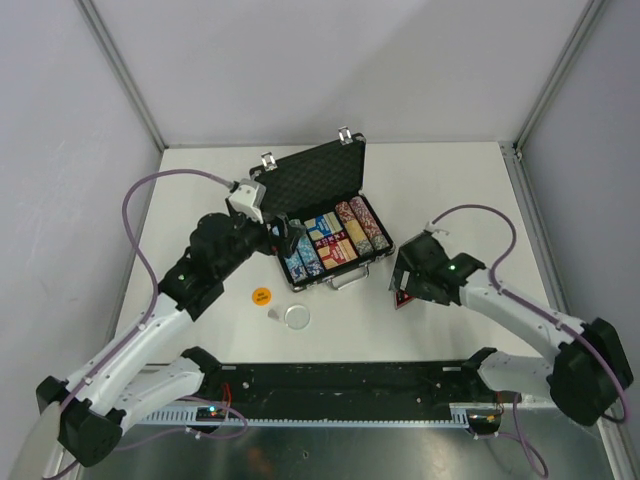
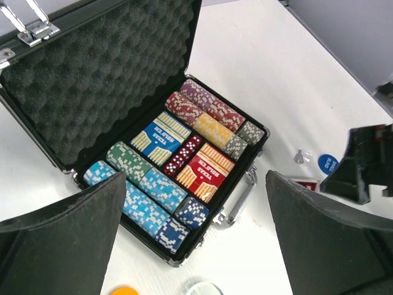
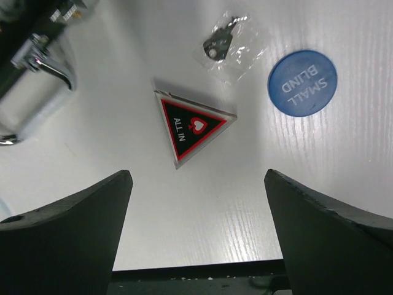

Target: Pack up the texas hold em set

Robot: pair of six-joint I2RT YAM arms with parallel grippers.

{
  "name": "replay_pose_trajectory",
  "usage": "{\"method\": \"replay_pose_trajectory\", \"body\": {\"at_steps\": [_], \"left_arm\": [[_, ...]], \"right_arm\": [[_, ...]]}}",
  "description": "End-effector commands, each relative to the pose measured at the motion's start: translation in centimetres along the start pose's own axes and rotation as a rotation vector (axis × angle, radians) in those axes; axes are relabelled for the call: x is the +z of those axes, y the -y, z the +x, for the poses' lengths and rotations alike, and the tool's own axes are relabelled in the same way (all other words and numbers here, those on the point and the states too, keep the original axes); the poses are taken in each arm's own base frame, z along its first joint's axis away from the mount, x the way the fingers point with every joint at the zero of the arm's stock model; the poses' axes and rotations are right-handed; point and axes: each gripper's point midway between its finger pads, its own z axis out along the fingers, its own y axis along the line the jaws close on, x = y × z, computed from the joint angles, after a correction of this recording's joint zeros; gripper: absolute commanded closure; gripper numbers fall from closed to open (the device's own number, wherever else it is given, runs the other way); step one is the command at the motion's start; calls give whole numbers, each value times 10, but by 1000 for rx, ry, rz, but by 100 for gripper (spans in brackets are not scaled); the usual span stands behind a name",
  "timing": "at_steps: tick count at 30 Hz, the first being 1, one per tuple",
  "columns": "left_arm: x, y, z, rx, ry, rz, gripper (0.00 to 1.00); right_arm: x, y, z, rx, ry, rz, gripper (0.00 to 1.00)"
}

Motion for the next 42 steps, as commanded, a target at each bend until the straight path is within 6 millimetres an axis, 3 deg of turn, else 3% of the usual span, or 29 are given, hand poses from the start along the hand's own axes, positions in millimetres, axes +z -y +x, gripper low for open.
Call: {"method": "replay_pose_trajectory", "body": {"at_steps": [1, 6, 17, 26, 33, 42], "left_arm": [[-1, -4, 19, -81, -48, -27, 1], [-5, -3, 26, -79, -55, -15, 3], [-7, -12, 24, -81, -34, -66, 3], [-12, -22, 20, -76, -5, -116, 3], [-13, -23, 20, -67, -3, -124, 2], [-13, -24, 20, -63, -3, -125, 2]], "right_arm": [[9, -3, 4, -64, 11, 92, 2], [30, -3, 17, -108, -34, 146, 1], [58, -13, 15, -118, -74, 101, 3], [72, -3, 23, -278, -168, 118, 8], [80, 2, 19, -262, -208, 105, 13], [83, 1, 37, -272, -293, 87, 21]]}}
